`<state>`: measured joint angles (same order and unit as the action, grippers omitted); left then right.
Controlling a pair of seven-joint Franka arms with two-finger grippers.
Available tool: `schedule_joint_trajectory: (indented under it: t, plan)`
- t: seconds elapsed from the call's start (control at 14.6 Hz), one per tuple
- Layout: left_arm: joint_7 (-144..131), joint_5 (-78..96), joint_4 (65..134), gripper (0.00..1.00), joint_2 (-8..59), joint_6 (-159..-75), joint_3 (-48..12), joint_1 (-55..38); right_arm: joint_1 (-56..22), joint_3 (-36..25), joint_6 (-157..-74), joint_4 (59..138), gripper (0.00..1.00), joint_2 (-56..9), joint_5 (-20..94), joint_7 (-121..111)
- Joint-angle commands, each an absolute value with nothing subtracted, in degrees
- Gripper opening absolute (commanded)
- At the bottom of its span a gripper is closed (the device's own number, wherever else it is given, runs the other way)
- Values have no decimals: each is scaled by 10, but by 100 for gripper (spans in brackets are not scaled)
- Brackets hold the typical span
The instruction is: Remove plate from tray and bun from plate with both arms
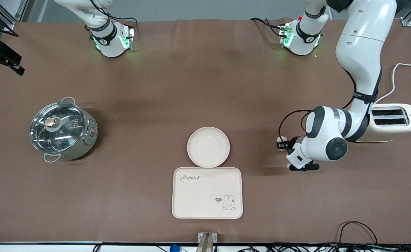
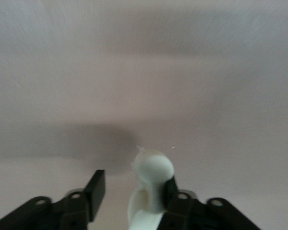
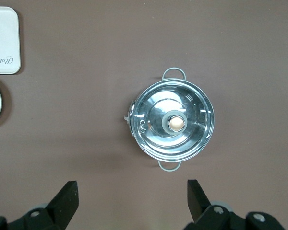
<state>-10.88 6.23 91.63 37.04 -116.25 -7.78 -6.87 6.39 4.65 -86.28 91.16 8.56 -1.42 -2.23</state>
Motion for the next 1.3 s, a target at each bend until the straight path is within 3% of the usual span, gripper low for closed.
schedule_joint_trajectory:
  t: [0.0, 0.48, 1.03, 1.23]
  plan:
    - [-106, 41, 896, 100, 305, -1144, -77, -69, 59, 33, -865, 904, 100, 83, -24, -65]
    - [-105, 21, 893, 100, 227, -1076, -78, -67, 48, 22, -860, 899, 100, 81, -20, -62]
    - [-101, 19, 919, 100, 218, -1055, -73, -57, 52, 22, -845, 900, 100, 81, -16, -69]
    - [-81, -6, 900, 100, 151, -1024, -69, -56, 51, 22, -846, 900, 100, 81, -16, -69]
